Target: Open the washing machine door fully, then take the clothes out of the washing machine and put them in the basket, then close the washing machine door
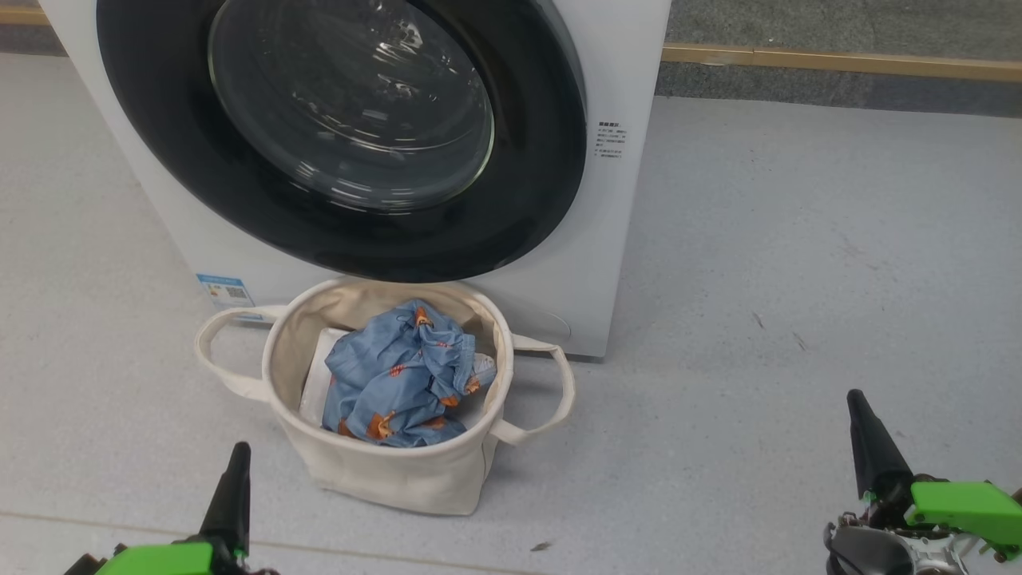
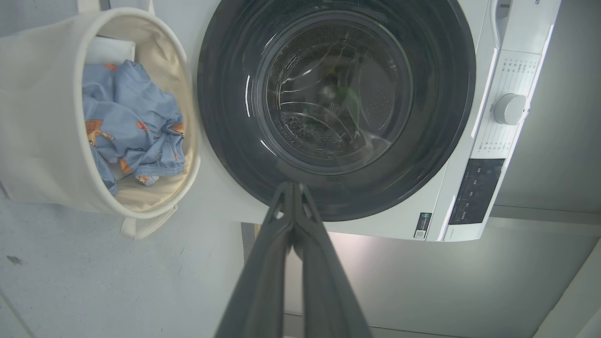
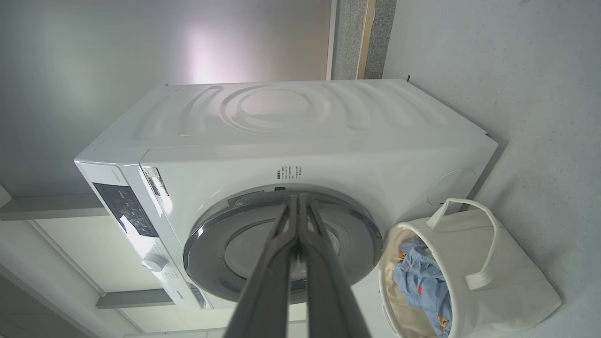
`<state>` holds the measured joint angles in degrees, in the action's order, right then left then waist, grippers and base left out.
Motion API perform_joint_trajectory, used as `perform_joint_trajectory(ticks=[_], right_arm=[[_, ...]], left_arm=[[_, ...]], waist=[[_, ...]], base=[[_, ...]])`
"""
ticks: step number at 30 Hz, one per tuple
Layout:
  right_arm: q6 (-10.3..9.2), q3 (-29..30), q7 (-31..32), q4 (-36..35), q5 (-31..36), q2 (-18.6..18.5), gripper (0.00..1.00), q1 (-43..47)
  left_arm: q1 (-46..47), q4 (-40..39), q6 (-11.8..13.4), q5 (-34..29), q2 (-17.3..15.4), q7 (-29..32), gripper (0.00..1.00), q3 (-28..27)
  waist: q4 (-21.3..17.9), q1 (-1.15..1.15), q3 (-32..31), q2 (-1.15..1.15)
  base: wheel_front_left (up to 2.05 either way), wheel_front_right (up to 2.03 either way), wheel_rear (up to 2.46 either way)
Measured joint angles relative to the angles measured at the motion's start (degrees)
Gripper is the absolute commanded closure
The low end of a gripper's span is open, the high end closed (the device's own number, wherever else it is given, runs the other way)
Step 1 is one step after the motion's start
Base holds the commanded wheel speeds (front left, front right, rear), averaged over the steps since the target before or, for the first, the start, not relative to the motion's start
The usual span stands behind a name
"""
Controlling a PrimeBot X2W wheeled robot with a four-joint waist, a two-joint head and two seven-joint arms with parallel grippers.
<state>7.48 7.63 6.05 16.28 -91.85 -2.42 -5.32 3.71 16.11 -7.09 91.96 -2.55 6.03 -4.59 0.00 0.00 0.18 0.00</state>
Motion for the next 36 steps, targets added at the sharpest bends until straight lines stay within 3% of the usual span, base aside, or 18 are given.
perform_joint_trajectory(ticks=[36], right_arm=[[0.00,0.00,0.00,-0.01,0.00,0.00,1.00,0.00]], left_arm=[[0.00,0.00,0.00,0.00,0.00,0.00,1.00,0.00]], waist=[[0.00,0.00,0.00,0.00]], base=[[0.00,0.00,0.00]])
